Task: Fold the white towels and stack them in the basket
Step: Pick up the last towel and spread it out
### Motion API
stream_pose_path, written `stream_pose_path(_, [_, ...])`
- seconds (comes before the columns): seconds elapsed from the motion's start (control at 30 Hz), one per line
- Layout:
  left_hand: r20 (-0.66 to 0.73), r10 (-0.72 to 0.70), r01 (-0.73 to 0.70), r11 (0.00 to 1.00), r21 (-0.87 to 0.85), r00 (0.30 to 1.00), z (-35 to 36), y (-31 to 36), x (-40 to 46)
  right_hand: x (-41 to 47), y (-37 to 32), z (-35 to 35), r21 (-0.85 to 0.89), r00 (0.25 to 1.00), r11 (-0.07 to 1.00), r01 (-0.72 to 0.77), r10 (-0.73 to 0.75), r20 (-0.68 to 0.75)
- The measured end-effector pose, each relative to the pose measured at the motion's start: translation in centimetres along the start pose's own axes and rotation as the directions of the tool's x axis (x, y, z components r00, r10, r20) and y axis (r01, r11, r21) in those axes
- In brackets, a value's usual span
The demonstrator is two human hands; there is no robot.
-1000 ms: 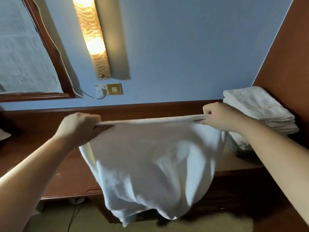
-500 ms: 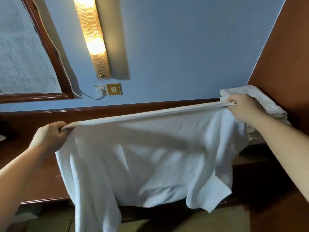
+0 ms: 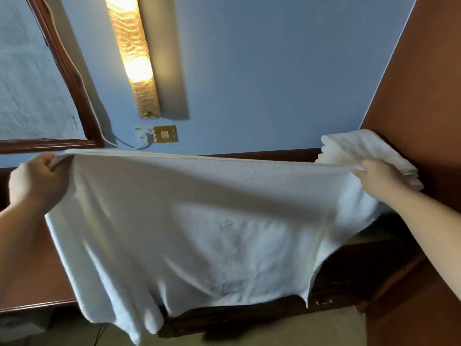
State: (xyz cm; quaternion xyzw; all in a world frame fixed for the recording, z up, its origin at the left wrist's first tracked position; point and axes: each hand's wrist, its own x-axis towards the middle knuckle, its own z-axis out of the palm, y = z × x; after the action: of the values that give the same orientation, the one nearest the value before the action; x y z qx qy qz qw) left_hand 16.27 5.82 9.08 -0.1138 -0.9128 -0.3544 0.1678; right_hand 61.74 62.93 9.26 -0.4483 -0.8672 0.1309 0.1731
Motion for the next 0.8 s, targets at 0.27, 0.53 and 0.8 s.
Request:
stream_pose_path(0.27, [0.028, -0.007, 0.010, 0.993, -0.118, 1.000, 0.6, 10.3, -3.0, 1.1, -0.7, -0.3, 0.146, 0.978, 0.987, 0.073, -0.100, 0.185])
stream_pose_path(0.53, [0.520, 0.363, -0.250, 0.928, -0.276, 0.773, 6.2, 24.3, -11.9, 2.4, -13.0, -3.1, 0.337, 0.885, 0.906, 0.256, -0.360, 0.294])
stream_pose_path(0.8, [0.494, 0.438, -0.352, 0.899, -0.262, 0.751, 10.5, 32.2, -15.9, 0.6, -20.7, -8.9, 0.622, 0.773, 0.734, 0.273, -0.552, 0.312])
